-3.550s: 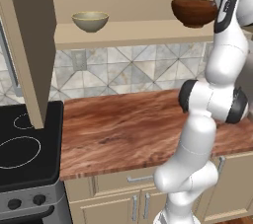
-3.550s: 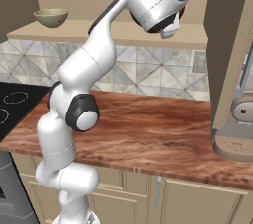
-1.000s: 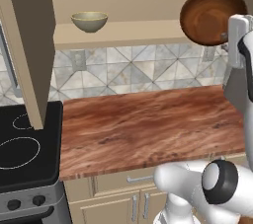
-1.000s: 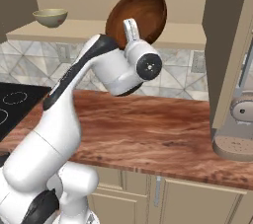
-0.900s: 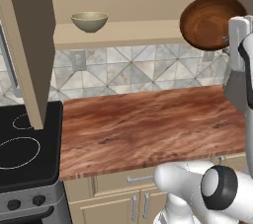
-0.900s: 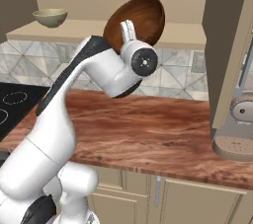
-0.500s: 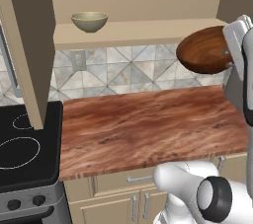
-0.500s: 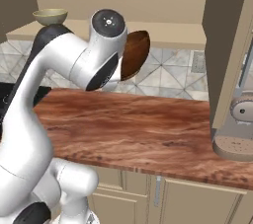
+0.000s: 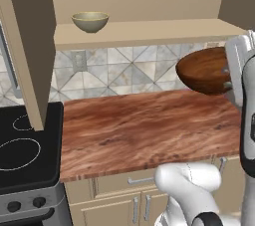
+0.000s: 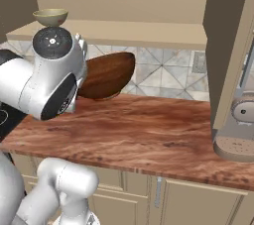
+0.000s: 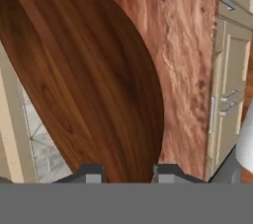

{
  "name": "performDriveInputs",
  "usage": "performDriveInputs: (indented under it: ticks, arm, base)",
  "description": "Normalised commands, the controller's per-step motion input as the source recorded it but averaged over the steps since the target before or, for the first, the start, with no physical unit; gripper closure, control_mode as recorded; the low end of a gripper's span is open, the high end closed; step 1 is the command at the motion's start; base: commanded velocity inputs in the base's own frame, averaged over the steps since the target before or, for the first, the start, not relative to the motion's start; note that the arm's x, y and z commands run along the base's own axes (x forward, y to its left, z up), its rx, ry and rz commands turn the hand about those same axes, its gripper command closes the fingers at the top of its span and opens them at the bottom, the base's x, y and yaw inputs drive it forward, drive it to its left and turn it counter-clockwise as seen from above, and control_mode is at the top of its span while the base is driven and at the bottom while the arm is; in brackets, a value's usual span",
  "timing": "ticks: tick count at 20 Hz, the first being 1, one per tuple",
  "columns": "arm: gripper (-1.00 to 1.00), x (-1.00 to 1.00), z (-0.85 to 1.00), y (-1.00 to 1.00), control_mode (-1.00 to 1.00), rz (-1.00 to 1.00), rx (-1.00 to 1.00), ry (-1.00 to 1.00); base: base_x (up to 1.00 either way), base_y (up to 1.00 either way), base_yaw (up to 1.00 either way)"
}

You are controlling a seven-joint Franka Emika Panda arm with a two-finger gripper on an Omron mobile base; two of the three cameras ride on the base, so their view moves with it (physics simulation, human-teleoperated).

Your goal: Take the smaller bowl and place it next to the appetizer plate on the dining counter , and place the larger bowl next to the plate with cooked food.

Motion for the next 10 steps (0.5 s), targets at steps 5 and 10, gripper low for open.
performDriveInputs:
  ticks: [5,10]
  arm:
    - [1.00,-0.26,-0.42,0.46,-1.00,-0.28,0.20,-0.22]
    - [1.00,-0.34,0.07,0.04,-1.00,0.08,0.07,-0.21]
  base:
    - [0.00,0.00,0.00]
    - [0.00,0.00,0.00]
